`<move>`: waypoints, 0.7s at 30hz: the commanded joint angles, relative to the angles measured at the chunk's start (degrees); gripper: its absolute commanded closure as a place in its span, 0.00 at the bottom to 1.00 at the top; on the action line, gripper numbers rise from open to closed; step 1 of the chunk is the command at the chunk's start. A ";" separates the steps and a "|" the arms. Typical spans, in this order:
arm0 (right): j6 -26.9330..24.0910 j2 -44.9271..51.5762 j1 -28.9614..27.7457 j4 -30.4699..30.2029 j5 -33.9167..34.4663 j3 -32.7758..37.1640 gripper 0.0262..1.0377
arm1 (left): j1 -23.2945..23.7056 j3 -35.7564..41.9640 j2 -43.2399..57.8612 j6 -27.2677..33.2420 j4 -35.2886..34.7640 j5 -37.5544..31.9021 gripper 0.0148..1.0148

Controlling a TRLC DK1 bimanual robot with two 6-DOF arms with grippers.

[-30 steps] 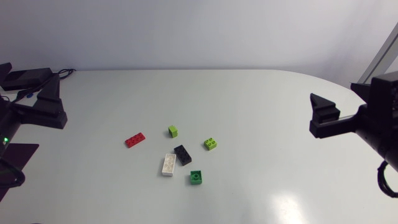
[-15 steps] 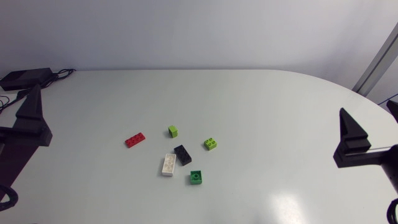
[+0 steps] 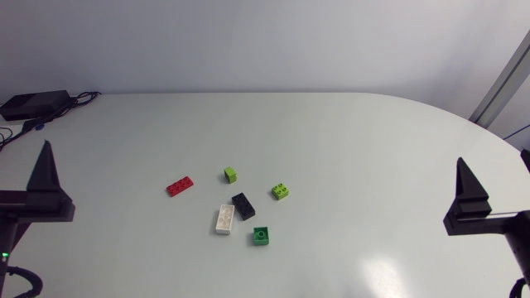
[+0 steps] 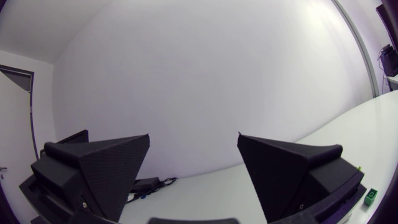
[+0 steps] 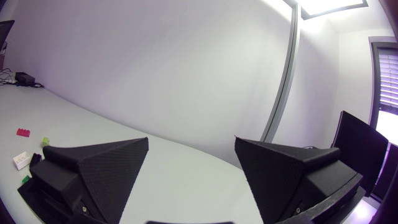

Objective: Disassemble duplo

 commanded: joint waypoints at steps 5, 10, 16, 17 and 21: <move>1.06 -0.85 0.08 0.05 0.80 -0.94 0.04 | 0.28 -5.86 -1.20 -0.31 4.10 -1.33 0.03; 1.23 -0.85 0.87 0.49 0.72 -2.26 0.04 | 1.42 -7.18 -1.20 -0.48 4.54 -1.60 0.03; 2.46 -0.85 0.87 0.40 0.36 -2.79 0.04 | 1.60 -7.18 -1.28 0.40 7.00 -1.42 0.03; 2.64 -0.85 0.70 0.31 0.28 -2.79 0.04 | 1.60 -7.18 -1.28 0.48 6.91 -1.42 0.03; 3.52 -0.85 0.08 -0.92 -0.25 -3.84 0.04 | 1.60 -7.18 -1.28 -0.48 5.33 -1.33 0.03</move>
